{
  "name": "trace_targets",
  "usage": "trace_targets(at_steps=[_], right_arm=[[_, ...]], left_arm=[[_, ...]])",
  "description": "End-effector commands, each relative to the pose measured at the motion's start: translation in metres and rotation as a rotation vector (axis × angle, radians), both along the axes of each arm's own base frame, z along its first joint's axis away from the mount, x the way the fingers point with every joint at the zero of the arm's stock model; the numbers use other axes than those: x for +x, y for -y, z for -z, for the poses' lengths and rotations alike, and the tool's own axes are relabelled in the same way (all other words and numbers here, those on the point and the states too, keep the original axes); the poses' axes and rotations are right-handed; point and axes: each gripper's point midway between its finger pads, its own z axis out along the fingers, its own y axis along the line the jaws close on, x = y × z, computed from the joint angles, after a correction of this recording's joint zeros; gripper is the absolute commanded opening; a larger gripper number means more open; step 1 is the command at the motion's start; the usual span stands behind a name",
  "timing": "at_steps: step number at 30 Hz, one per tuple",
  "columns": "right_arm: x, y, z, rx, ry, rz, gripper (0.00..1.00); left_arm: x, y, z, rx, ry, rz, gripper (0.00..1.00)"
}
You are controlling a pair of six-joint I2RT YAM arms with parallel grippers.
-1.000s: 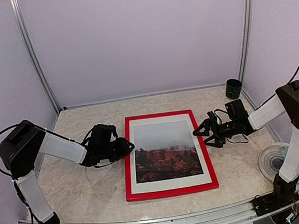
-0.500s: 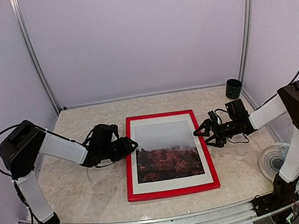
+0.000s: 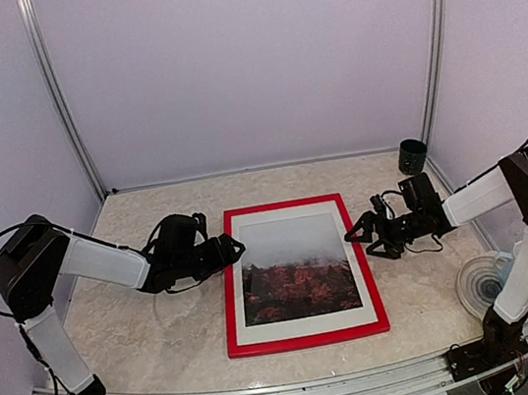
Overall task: Put the photo into the frame
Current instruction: Place the photo frame at the center of the board, then reset both arms
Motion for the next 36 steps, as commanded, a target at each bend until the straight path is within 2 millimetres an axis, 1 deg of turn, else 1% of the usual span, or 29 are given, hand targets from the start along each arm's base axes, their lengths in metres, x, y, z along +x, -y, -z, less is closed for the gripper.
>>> trace_targets(at_steps=[1,3,5,7,8,10,11,14,15,17,19,21,23,26,28,29,31,32,34,35,36], right_arm=[[-0.008,0.015,0.019,-0.087,-0.065,0.036,0.99],[-0.009,0.015,0.018,-0.089,-0.062,0.035,0.99],[-0.008,0.018,0.016,-0.105,-0.050,0.039,0.99],[-0.006,0.022,0.012,-0.135,-0.026,0.045,0.99],[-0.005,0.024,0.010,-0.155,-0.012,0.046,0.99],[-0.001,0.032,0.006,-0.211,0.022,0.054,0.99],[0.002,0.036,0.002,-0.242,0.050,0.058,0.99],[0.013,0.052,-0.009,-0.356,0.147,0.082,0.99],[0.017,0.058,-0.014,-0.397,0.181,0.093,0.99],[0.025,0.070,-0.025,-0.474,0.252,0.115,0.99],[0.030,0.079,-0.038,-0.528,0.307,0.136,0.99],[0.033,0.081,-0.056,-0.530,0.372,0.158,0.99],[0.034,0.082,-0.076,-0.512,0.452,0.185,0.99],[0.034,0.085,-0.102,-0.503,0.574,0.214,0.99],[0.032,0.089,-0.124,-0.500,0.656,0.248,0.99],[0.032,0.090,-0.133,-0.497,0.685,0.259,0.99],[0.030,0.088,-0.151,-0.487,0.732,0.252,0.99],[0.027,0.084,-0.161,-0.476,0.760,0.225,0.99],[0.022,0.078,-0.184,-0.470,0.823,0.192,0.99],[0.021,0.079,-0.194,-0.476,0.849,0.198,0.99],[0.019,0.083,-0.204,-0.486,0.874,0.216,0.99]], left_arm=[[0.009,-0.001,-0.018,0.026,0.061,-0.006,0.82],[0.011,-0.003,-0.016,0.044,0.063,-0.015,0.82],[0.016,-0.010,-0.022,0.073,0.086,-0.050,0.83],[0.019,-0.020,-0.030,0.109,0.115,-0.080,0.89],[0.021,-0.024,-0.039,0.125,0.142,-0.093,0.92],[0.024,-0.037,-0.052,0.176,0.185,-0.128,0.98],[0.026,-0.043,-0.063,0.192,0.212,-0.140,0.99],[0.028,-0.060,-0.081,0.257,0.266,-0.167,0.99],[0.028,-0.066,-0.089,0.271,0.288,-0.177,0.99],[0.026,-0.079,-0.095,0.310,0.317,-0.194,0.99],[0.024,-0.092,-0.107,0.321,0.351,-0.218,0.99],[0.021,-0.103,-0.114,0.335,0.374,-0.240,0.99],[0.018,-0.113,-0.127,0.342,0.406,-0.271,0.99],[0.013,-0.123,-0.143,0.355,0.432,-0.305,0.99],[0.007,-0.129,-0.154,0.366,0.455,-0.321,0.99],[0.004,-0.132,-0.164,0.364,0.472,-0.328,0.99],[-0.002,-0.138,-0.175,0.371,0.491,-0.334,0.99],[-0.006,-0.141,-0.186,0.360,0.514,-0.333,0.99],[-0.014,-0.145,-0.198,0.356,0.560,-0.310,0.99],[-0.020,-0.149,-0.208,0.334,0.589,-0.309,0.99],[-0.023,-0.153,-0.212,0.322,0.603,-0.306,0.99]])
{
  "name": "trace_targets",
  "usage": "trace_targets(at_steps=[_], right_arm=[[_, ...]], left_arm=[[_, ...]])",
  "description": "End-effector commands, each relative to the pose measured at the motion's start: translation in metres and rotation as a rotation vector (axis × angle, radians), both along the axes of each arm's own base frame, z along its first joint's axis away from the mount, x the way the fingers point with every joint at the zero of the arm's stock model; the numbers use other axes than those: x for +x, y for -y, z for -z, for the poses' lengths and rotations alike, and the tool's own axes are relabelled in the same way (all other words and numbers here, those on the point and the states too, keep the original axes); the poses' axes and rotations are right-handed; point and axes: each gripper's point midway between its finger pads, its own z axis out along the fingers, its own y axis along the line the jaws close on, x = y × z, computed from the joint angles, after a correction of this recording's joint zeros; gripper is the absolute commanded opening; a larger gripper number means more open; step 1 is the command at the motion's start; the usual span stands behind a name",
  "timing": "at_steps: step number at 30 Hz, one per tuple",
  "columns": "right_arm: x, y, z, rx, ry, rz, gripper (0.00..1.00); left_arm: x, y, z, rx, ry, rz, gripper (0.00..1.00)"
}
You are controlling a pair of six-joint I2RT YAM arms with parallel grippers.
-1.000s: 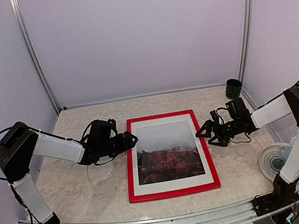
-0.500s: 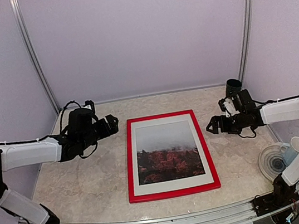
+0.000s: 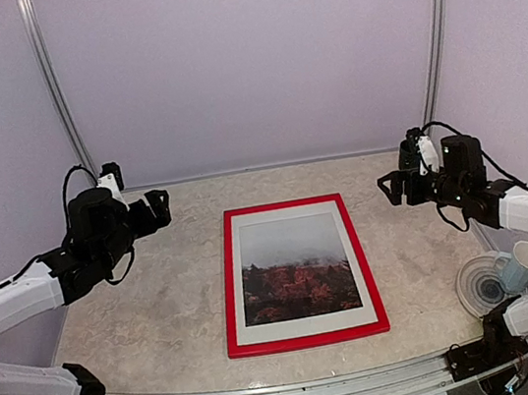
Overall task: Put the photo into the frame
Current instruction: Reset both arms
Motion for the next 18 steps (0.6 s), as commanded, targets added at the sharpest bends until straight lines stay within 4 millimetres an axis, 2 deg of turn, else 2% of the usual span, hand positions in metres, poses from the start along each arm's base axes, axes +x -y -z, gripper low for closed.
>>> trace_targets(at_steps=[1,4,7,10,14,17,18], right_arm=[[-0.005,0.005,-0.057,-0.052,0.166,-0.003,0.99],[-0.010,0.018,-0.075,-0.079,0.230,0.053,0.99],[-0.015,0.022,-0.084,-0.094,0.284,0.059,0.99],[-0.005,0.035,-0.082,-0.111,0.294,0.111,0.99],[0.010,0.057,-0.071,-0.105,0.285,0.144,0.99],[0.006,0.073,-0.064,-0.087,0.308,0.143,0.99],[0.001,0.079,-0.067,-0.092,0.340,0.156,0.99]], left_arm=[[-0.020,-0.022,-0.021,0.021,0.076,0.021,0.99],[-0.031,-0.040,-0.029,-0.030,0.125,0.018,0.99],[-0.042,-0.060,-0.040,-0.071,0.183,-0.006,0.99],[-0.049,-0.080,-0.041,-0.087,0.213,-0.054,0.99],[-0.051,-0.107,-0.030,-0.108,0.202,-0.143,0.99],[-0.056,-0.122,-0.030,-0.086,0.218,-0.175,0.99],[-0.058,-0.129,-0.030,-0.065,0.225,-0.189,0.99]])
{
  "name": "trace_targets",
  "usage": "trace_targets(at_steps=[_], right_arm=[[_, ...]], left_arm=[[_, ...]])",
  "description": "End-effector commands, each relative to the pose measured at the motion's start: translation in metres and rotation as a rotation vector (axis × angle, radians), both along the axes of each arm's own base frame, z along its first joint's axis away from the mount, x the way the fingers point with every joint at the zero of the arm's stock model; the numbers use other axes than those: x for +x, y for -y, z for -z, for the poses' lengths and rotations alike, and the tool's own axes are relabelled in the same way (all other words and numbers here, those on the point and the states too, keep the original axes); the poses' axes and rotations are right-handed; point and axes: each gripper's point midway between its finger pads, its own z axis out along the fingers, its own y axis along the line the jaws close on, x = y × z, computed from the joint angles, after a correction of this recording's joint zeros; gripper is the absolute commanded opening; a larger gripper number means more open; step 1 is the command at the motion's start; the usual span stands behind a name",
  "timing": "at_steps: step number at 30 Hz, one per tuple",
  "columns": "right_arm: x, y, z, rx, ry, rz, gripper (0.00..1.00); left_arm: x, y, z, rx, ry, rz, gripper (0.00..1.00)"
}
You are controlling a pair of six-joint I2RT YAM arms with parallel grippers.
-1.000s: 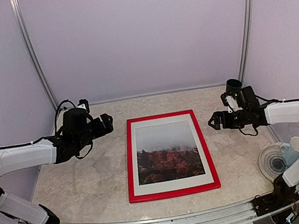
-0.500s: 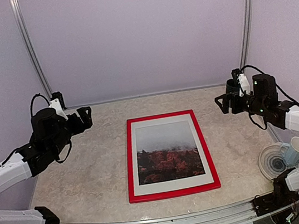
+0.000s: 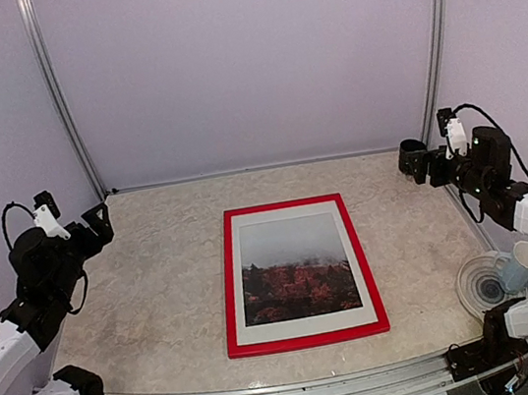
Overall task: Put the photo into the frame
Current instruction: Reset both arms
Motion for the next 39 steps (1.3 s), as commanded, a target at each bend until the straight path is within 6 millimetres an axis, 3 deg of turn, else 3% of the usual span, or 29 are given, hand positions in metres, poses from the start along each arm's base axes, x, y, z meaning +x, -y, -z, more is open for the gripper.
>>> trace_targets(at_steps=[1,5,10,15,18,24,39], right_arm=[[-0.011,0.022,-0.003,-0.007,0.094,0.022,0.99],[-0.022,0.033,0.005,-0.032,0.090,0.067,0.99],[-0.044,0.055,0.009,-0.040,0.139,0.191,0.99],[-0.068,0.050,0.001,-0.048,0.249,0.158,0.99],[-0.070,0.059,0.007,-0.042,0.223,0.209,0.99],[-0.066,0.054,0.022,-0.042,0.169,0.178,0.99],[-0.080,0.046,0.009,-0.049,0.228,0.129,0.99]], left_arm=[[-0.010,-0.020,-0.001,0.037,0.030,-0.037,0.99],[-0.023,-0.038,-0.006,0.099,0.071,-0.055,0.99],[-0.030,-0.039,-0.002,0.124,0.065,-0.048,0.99],[-0.028,-0.036,0.001,0.139,0.055,-0.031,0.99],[-0.029,-0.037,0.001,0.147,0.056,-0.037,0.99],[-0.034,-0.037,0.002,0.161,0.053,-0.035,0.99],[-0.038,-0.042,0.001,0.166,0.053,-0.062,0.99]])
